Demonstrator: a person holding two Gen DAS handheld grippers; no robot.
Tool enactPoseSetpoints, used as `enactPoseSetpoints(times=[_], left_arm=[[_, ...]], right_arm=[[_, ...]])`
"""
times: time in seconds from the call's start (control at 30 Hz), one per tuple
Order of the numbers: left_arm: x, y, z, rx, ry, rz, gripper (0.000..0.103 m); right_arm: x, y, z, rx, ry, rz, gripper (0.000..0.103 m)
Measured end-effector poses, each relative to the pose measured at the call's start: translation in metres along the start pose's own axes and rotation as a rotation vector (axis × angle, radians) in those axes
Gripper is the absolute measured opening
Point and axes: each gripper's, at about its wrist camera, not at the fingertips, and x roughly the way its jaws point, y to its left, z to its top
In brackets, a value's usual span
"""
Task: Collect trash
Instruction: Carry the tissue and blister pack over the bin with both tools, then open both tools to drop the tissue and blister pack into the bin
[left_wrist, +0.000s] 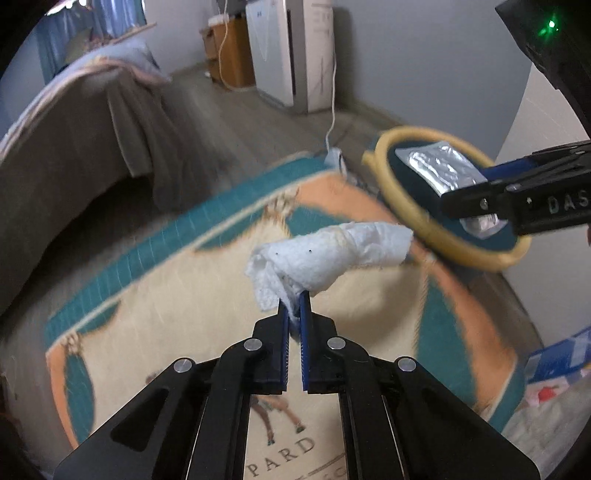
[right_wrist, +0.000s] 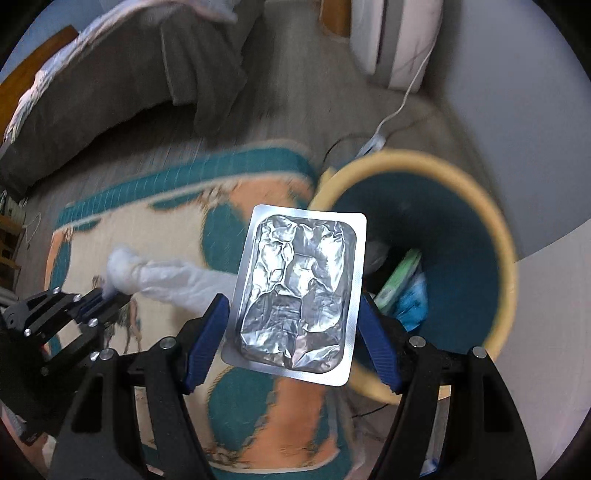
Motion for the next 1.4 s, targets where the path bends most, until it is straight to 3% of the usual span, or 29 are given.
enactPoseSetpoints(times=[0.13,0.3,0.63,0.7,0.77,0.87,1.2,1.27,1.37,1.4], left_arm=[[-0.008,-0.014,0.019,-0.010,-0.026,-0.011,0.006],[-0.005,-0.046,0.040,0.023,-0.038,-0.028,0.006],[0.021,-0.115,0.071,0.100,-0.044,-0.095,0.006],[0.026,-0.126,0.076,0.112,-0.046,-0.105,0.012],[0.029,-0.133,0.078,0.125,-0.051,-0.120,0.030],[0.029,-0.140,0.079,0.143,-0.067,-0.120,0.046],[0.011,-0.125,0.074,0.119,-0.046,-0.091,0.051],[-0.009,-0.121,0.075,0.112,-0.058,-0.087,0.064],[-0.040,-0.117,0.078,0.122,-0.101,-0.056,0.090],[-0.054,-0.115,0.078,0.118,-0.126,-0.051,0.092]], right_arm=[[-0.023,-0.042,0.004,0.052,-0.076,-0.056,0.070],[-0.027,-0.099,-0.002,0.147,-0.092,-0.096,0.070],[-0.017,-0.157,-0.016,0.274,-0.098,-0.069,0.071],[-0.018,-0.162,-0.017,0.278,-0.109,-0.049,0.071],[-0.018,-0.166,-0.018,0.286,-0.114,-0.039,0.077],[-0.015,-0.168,-0.018,0.306,-0.119,-0.026,0.080],[-0.026,-0.154,-0.021,0.269,-0.118,-0.052,0.080],[-0.038,-0.152,-0.027,0.280,-0.119,-0.053,0.082],[-0.063,-0.151,-0.041,0.315,-0.139,-0.037,0.096],[-0.072,-0.149,-0.046,0.319,-0.151,-0.034,0.097]])
